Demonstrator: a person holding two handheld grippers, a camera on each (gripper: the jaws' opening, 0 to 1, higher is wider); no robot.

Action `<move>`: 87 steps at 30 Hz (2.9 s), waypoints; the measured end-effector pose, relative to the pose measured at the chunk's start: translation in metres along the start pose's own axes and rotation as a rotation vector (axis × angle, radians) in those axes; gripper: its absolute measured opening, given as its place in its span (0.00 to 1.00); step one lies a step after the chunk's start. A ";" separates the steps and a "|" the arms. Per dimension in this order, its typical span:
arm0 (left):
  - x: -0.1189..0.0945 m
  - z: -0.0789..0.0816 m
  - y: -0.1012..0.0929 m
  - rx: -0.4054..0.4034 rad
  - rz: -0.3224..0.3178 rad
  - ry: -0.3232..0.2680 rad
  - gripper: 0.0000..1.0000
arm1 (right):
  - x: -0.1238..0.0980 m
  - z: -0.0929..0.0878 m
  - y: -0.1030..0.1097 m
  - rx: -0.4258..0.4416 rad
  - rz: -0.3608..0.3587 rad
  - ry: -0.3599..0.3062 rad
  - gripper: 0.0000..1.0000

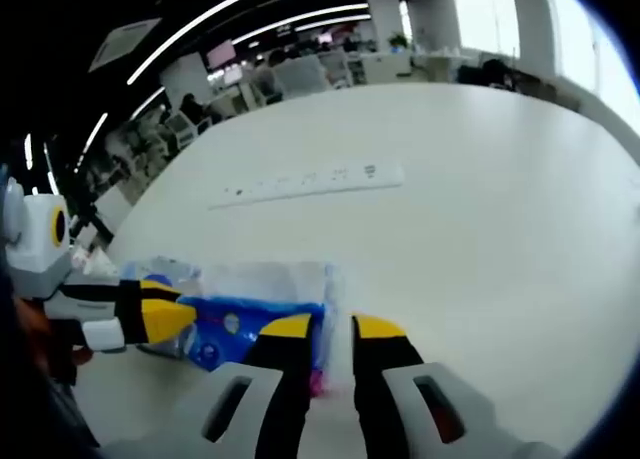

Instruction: Arrange the tabletop items into an orderly group along one side of the table until the central work area is clear of visible clutter.

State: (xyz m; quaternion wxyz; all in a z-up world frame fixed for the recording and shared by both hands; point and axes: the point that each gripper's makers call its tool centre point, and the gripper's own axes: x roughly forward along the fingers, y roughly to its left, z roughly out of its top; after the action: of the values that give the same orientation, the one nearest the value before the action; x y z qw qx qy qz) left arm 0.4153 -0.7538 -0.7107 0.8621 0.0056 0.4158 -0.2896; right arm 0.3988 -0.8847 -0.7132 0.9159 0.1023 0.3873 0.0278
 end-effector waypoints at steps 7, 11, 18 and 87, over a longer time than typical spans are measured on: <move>-0.004 -0.001 0.001 0.007 0.001 0.001 0.17 | -0.006 0.002 -0.005 0.004 -0.008 -0.010 0.15; -0.008 -0.001 0.002 0.007 0.002 -0.002 0.17 | -0.007 0.000 -0.004 0.005 -0.010 -0.006 0.16; -0.017 0.004 0.011 0.016 0.015 -0.024 0.24 | -0.019 0.002 -0.009 0.004 -0.024 -0.036 0.26; -0.219 -0.091 -0.007 0.289 -0.118 -0.413 0.99 | -0.156 -0.144 0.069 -0.252 0.209 -0.099 1.00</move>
State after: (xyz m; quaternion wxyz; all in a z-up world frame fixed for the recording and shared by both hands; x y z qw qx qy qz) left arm 0.2402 -0.6285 -0.6106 0.9005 0.0454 0.1847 -0.3910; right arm 0.1885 -0.8137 -0.6871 0.9316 0.0278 0.3221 0.1661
